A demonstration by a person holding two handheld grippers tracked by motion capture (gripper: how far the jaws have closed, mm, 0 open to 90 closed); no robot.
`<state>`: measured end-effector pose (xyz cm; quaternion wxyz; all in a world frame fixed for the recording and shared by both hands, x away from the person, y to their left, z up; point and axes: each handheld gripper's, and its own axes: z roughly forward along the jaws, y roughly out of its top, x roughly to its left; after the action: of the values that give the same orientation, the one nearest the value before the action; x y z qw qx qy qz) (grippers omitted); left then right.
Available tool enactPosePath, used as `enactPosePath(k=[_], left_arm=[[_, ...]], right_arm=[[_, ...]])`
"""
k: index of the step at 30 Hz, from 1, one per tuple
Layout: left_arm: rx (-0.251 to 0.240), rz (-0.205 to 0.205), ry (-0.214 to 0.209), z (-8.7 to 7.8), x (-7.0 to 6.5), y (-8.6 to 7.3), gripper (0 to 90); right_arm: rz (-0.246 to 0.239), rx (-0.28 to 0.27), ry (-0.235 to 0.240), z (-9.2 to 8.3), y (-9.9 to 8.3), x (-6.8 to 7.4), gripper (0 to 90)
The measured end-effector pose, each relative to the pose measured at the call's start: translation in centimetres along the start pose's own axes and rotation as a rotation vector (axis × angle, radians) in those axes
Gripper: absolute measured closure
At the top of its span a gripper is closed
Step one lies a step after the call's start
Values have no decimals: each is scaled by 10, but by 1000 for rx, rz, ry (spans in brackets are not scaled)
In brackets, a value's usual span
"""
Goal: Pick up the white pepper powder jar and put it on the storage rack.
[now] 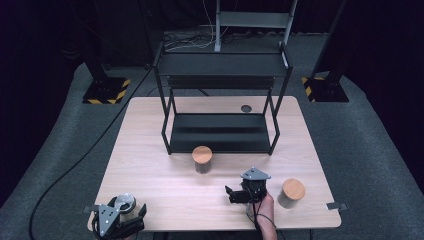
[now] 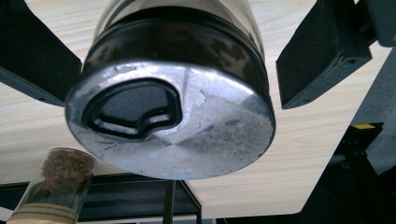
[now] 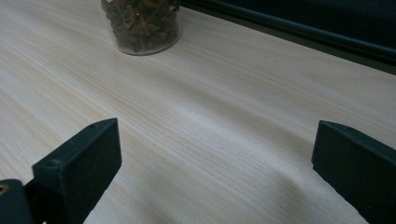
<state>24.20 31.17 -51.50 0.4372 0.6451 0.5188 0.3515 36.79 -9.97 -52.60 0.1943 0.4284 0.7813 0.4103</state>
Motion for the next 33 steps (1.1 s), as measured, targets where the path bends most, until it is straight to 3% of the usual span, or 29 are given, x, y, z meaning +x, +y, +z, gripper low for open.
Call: enactPosePath(k=[18,30,33], left_arm=[[-7,6,5,2,1,2,0],[15,5,8,6,1,-2,0],[21,6,10,6,1,-4,58]], right_arm=[[-6,-2,0,0,0,1,4],[-8,-6,-1,-1,0,1,3],[-9,-4,-1,0,0,1,3]])
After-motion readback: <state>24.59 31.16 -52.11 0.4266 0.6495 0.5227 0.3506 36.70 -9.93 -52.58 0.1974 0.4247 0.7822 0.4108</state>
